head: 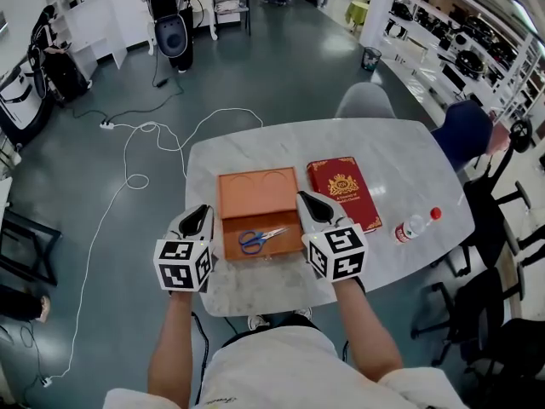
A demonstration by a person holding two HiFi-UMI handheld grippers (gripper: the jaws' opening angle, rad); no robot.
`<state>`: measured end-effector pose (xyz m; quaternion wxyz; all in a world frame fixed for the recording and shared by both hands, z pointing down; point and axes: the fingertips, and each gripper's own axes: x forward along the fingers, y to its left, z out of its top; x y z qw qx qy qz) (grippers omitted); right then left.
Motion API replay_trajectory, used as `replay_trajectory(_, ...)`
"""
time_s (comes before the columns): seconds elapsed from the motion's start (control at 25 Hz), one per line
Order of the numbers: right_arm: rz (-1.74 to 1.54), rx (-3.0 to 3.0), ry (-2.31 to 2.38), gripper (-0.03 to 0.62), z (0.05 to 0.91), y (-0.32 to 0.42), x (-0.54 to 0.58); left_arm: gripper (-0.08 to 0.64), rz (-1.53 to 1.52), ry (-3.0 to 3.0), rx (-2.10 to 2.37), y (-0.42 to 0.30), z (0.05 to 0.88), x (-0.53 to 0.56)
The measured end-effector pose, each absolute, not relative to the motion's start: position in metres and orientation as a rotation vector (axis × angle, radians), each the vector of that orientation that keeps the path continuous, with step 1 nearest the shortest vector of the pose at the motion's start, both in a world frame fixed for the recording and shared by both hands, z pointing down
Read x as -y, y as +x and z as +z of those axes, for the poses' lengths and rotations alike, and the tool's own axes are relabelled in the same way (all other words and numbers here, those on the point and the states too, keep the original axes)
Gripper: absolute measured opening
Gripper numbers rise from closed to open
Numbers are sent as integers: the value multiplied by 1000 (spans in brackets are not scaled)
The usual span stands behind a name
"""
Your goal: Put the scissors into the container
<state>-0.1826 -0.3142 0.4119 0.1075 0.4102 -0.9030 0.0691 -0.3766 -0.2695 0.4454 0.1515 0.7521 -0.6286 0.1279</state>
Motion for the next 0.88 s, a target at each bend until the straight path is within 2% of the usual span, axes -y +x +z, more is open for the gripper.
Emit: replay_trajectory(0.88, 204, 2635, 1206, 5, 418, -185, 312, 31, 373, 2167, 1803, -377, 447, 268)
